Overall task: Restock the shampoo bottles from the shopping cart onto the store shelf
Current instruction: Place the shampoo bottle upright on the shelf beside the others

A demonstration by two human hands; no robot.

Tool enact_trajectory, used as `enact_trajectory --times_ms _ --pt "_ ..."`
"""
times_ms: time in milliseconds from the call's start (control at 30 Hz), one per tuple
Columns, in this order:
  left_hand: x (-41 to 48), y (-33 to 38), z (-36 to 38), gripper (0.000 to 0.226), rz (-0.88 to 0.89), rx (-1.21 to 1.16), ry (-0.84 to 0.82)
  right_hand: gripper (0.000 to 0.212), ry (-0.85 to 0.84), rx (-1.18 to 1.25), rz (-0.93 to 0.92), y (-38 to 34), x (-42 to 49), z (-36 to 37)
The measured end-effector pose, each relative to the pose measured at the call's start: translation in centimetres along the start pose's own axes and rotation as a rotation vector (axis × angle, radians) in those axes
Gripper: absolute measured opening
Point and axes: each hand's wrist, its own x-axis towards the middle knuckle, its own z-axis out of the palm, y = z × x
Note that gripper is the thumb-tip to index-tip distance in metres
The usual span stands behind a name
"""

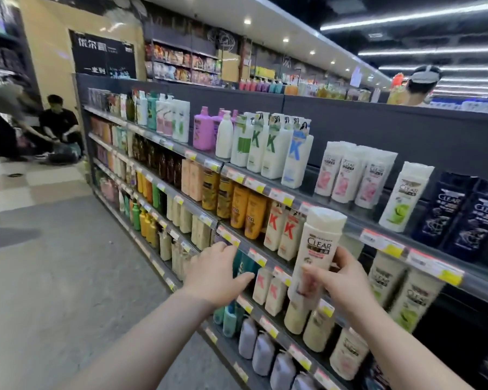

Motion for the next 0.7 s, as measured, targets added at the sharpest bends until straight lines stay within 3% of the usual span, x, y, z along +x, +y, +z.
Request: enact_trajectory --times_ms 400,700 --pt "20.3 -0.6 1.7 0.064 0.38 -0.076 -0.084 0.042 0.312 -0.071 0.04 0.2 12.6 3.8" --pt "30.0 4.5 4.3 0.066 0.596 -0.163 -0.219 0.038 0.602 -0.193 0.104 -0.4 17.0 1.8"
